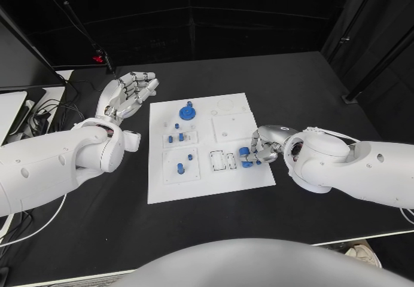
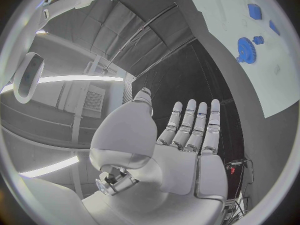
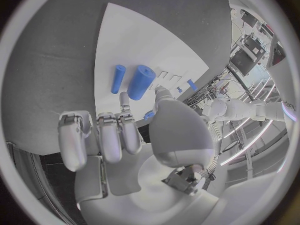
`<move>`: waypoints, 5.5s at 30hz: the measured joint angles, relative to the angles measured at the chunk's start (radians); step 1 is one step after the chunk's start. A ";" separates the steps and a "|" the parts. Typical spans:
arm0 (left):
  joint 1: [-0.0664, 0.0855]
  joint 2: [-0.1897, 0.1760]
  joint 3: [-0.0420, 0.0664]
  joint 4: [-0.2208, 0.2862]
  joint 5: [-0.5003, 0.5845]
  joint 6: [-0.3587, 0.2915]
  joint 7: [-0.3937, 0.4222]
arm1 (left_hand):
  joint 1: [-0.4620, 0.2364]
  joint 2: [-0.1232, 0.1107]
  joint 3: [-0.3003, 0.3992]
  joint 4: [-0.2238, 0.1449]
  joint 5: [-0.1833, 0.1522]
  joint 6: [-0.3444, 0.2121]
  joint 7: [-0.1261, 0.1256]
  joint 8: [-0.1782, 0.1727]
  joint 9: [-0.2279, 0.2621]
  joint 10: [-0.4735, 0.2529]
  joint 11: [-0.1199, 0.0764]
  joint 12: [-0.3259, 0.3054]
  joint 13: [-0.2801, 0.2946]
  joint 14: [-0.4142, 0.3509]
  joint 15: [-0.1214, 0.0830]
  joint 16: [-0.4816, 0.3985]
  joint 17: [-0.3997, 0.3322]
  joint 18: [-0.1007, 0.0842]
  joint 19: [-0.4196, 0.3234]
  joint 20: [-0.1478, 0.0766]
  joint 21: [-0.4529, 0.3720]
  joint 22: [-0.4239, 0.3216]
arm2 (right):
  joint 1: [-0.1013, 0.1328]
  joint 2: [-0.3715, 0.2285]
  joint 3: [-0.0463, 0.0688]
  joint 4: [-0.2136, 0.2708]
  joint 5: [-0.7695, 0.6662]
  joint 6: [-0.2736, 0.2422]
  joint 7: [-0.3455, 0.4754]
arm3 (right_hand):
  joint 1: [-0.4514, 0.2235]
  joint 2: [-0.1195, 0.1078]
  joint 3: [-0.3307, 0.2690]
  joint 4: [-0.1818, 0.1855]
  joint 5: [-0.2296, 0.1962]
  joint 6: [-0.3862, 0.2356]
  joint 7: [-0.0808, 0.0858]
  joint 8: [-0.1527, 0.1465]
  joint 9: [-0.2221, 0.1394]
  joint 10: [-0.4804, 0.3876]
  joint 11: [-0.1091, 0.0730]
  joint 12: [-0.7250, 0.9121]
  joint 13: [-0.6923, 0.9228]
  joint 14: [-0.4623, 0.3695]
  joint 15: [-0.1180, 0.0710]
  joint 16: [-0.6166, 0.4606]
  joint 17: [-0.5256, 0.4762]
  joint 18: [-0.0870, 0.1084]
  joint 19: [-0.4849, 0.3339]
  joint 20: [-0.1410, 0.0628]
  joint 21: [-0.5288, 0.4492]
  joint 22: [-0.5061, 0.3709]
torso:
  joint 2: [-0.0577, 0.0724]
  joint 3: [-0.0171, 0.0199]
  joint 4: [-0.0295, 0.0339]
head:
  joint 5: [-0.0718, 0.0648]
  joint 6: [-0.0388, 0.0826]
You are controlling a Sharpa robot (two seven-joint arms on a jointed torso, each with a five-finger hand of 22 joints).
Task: Assemble the parts on the task board
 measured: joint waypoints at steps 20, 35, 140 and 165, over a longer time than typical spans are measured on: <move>-0.001 -0.004 0.000 0.001 0.000 0.002 0.000 | 0.004 0.004 0.000 0.000 0.004 0.000 0.000 0.004 0.000 0.000 0.000 0.000 0.000 -0.004 0.004 0.000 -0.001 0.000 0.000 0.000 0.000 0.000 | -0.009 0.039 0.000 -0.020 0.013 0.030 -0.008 | 0.004 0.012 0.004 -0.001 -0.008 0.005 -0.002 -0.007 -0.002 0.000 0.000 0.000 0.000 0.000 0.000 0.000 0.000 0.000 0.000 0.000 0.000 0.000 | 0.000 -0.0003 -0.0001 | 0.007 0.000; -0.001 -0.005 0.000 0.002 0.000 0.005 0.000 | 0.004 0.004 -0.003 -0.003 0.004 0.000 0.000 0.004 0.000 0.000 0.000 0.000 0.000 -0.004 0.004 0.004 -0.002 0.000 0.000 0.000 0.000 -0.001 | -0.013 0.083 0.006 -0.061 0.015 0.050 -0.018 | 0.003 0.037 0.004 -0.001 -0.014 0.013 0.004 -0.015 -0.003 0.000 0.000 0.000 0.000 0.000 0.000 0.000 0.000 0.000 0.000 0.000 0.000 0.000 | 0.000 -0.0004 -0.0001 | 0.006 0.000; -0.008 0.005 0.000 -0.013 0.000 0.023 0.000 | 0.004 0.011 -0.005 0.000 0.009 -0.003 -0.004 0.008 0.000 -0.004 -0.004 0.004 0.000 -0.004 0.004 0.008 -0.007 0.000 0.000 0.000 0.000 -0.004 | -0.005 0.099 0.003 -0.047 0.724 -0.181 0.264 | 0.188 0.049 0.265 -0.020 0.003 0.232 0.017 -0.372 -0.129 0.000 -0.025 0.000 0.000 0.000 -0.014 0.000 0.000 0.000 0.000 -0.014 0.000 0.000 | 0.000 -0.0007 -0.0012 | 0.052 0.000; -0.009 0.004 0.000 -0.013 0.000 0.024 0.000 | 0.004 0.011 -0.005 0.000 0.009 -0.003 -0.004 0.008 0.000 -0.004 -0.004 0.004 0.000 -0.004 0.004 0.008 -0.007 0.000 0.000 0.000 0.000 -0.004 | -0.003 0.133 0.005 -0.052 0.605 -0.157 0.177 | 0.156 0.048 0.236 -0.005 0.000 0.276 -0.019 -0.390 -0.126 0.000 -0.025 0.000 0.000 0.000 -0.014 0.000 0.000 0.000 0.000 -0.014 0.000 0.000 | 0.000 -0.0012 -0.0006 | 0.054 0.000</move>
